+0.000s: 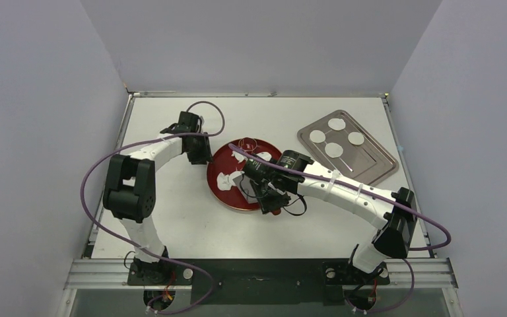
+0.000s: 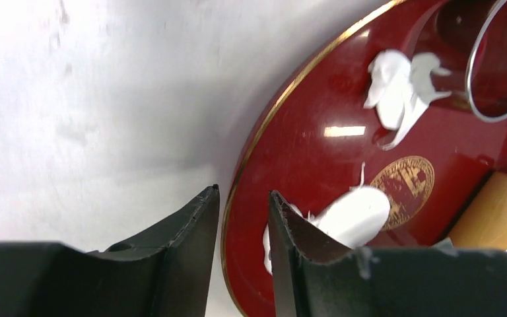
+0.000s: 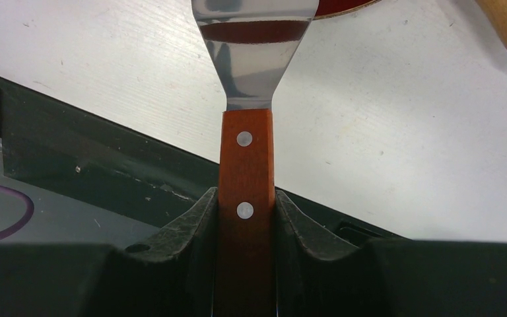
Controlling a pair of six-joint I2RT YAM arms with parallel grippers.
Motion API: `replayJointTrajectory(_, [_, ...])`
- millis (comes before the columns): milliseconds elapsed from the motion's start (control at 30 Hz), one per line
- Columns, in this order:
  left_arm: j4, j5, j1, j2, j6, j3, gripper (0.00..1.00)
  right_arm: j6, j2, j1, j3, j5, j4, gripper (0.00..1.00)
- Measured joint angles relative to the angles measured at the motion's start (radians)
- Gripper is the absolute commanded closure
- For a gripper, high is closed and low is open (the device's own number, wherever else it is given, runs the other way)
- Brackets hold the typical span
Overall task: Roll out the dumpling wrappers from the dough
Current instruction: Remove the dumpling wrapper from the work surface.
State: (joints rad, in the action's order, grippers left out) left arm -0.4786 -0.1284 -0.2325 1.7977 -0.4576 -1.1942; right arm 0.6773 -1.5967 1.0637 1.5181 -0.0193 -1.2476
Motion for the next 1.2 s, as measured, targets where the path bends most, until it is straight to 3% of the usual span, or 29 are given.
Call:
replayJointTrajectory(333, [-0.072, -0.008, -0.001, 0.174, 0.158, -0.153, 0.73, -0.010, 0.000, 0.013, 0.000, 0.000, -0.003, 1.00])
replayJointTrajectory(500, [-0.072, 0.001, -0.017, 0.174, 0.202, -0.151, 1.00, -0.014, 0.000, 0.019, 0.000, 0.002, -0.002, 1.00])
replayJointTrajectory(667, [-0.056, 0.015, -0.057, 0.121, 0.230, -0.081, 1.00, -0.022, 0.000, 0.038, -0.013, 0.012, 0.002, 1.00])
replayJointTrajectory(1000, [-0.038, 0.012, -0.076, -0.028, 0.064, 0.121, 1.00, 0.006, 0.070, 0.064, -0.086, 0.018, -0.050, 1.00])
replayJointTrajectory(1200, [-0.032, 0.021, -0.092, -0.059, 0.016, 0.158, 1.00, 0.021, 0.123, 0.108, -0.086, 0.018, -0.082, 1.00])
